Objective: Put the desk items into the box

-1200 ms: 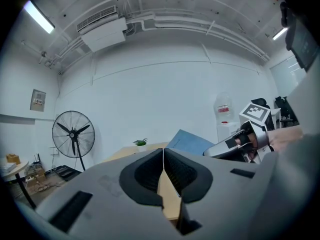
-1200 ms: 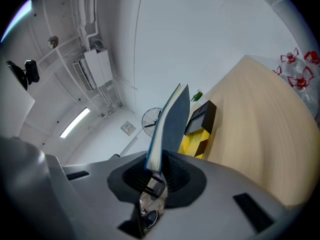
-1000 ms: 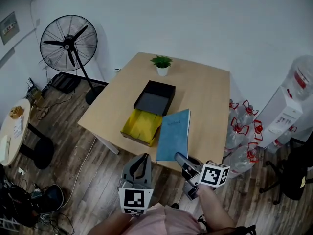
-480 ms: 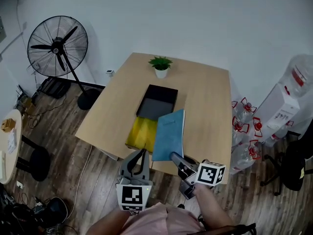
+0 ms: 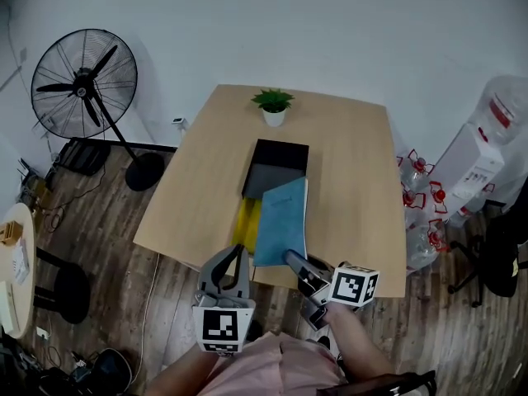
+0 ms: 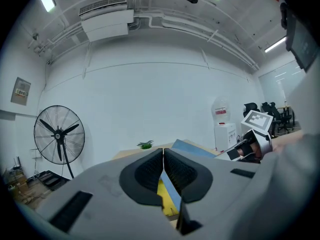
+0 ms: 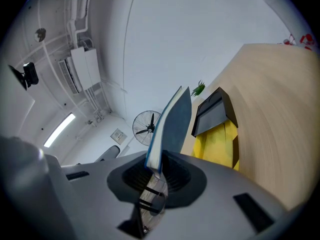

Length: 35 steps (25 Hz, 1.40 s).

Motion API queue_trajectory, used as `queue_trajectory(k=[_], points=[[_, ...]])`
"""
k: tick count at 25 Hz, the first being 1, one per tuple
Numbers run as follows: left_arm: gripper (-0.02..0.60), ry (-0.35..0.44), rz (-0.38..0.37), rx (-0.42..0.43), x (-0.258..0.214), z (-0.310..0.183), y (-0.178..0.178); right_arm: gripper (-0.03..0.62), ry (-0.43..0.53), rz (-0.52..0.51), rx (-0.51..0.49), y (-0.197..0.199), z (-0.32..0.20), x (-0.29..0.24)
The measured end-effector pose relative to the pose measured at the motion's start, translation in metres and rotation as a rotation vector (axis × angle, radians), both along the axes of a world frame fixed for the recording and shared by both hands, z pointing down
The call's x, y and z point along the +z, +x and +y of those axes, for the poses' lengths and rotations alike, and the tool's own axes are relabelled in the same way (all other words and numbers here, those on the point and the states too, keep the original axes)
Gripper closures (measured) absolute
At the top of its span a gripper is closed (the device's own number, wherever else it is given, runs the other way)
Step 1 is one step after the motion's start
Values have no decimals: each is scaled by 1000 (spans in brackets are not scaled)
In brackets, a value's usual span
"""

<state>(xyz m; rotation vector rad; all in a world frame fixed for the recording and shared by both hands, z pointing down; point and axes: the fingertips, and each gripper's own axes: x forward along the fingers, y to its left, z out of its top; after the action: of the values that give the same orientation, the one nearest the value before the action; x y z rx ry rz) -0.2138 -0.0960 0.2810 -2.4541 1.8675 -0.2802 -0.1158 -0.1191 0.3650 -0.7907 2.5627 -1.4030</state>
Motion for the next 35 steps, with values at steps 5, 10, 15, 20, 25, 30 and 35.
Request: queue_trajectory(k=[5, 10, 15, 20, 25, 30, 35], points=[[565, -15, -9, 39, 8, 2, -21, 542, -39, -25, 34, -23, 7, 15], [565, -40, 10, 53, 21, 4, -39, 542, -85, -33, 76, -39, 15, 41], [565, -60, -7, 63, 32, 6, -56, 539, -194, -101, 105, -48, 20, 69], [565, -89, -3, 76, 43, 8, -62, 539, -294, -182, 120, -55, 20, 94], [565, -108, -1, 80, 51, 9, -68, 539, -386, -267, 171, -52, 15, 124], [565, -128, -5, 71, 57, 14, -74, 539, -476, -368, 236, -50, 12, 151], [565, -139, -13, 57, 62, 17, -80, 525, -478, -360, 253, -53, 5, 163]])
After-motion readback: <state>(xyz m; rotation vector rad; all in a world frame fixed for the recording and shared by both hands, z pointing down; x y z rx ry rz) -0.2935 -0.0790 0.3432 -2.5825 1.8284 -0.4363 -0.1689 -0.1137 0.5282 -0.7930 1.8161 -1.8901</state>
